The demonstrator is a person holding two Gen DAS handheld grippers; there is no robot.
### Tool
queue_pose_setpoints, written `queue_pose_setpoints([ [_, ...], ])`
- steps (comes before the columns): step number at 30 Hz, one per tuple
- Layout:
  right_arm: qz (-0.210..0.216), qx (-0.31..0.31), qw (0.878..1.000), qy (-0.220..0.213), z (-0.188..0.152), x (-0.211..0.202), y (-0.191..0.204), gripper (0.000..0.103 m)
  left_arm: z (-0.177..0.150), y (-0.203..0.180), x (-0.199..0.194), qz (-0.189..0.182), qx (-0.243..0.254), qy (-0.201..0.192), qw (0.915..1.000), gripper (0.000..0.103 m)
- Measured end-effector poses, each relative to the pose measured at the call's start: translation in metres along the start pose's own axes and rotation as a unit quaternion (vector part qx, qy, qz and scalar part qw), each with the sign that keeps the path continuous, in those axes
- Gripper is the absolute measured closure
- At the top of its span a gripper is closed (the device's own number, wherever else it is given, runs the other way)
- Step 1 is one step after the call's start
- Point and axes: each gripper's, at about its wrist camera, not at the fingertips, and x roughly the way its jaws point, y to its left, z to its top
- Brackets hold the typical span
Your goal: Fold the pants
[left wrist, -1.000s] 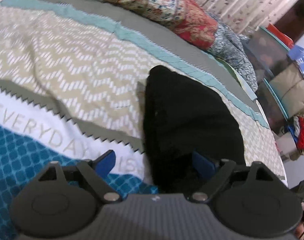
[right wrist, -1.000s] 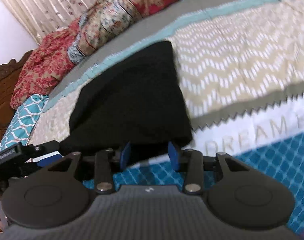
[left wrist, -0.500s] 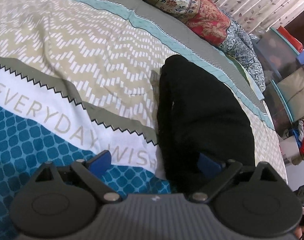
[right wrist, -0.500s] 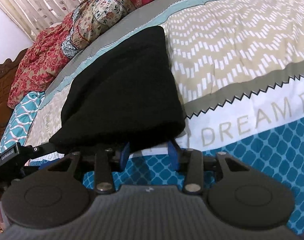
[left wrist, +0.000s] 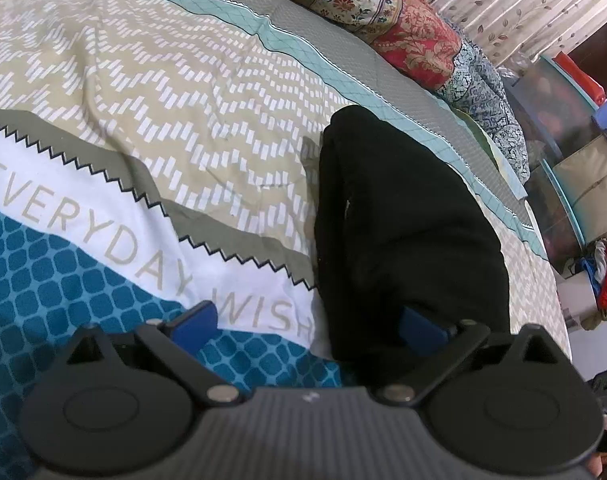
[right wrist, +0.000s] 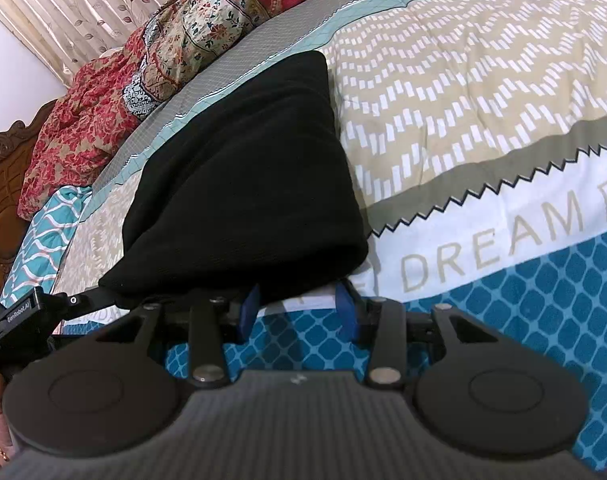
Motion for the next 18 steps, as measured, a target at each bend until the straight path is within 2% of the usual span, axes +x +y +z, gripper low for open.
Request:
queue_pose_setpoints([
  [18,0.006,0.009,1.000,-0.002,-0.0014,-0.0012,-0.0021,0.058,-0.0004,-0.0008,0.0015,-0.001,0.002,0.001,1.0000,0.000],
])
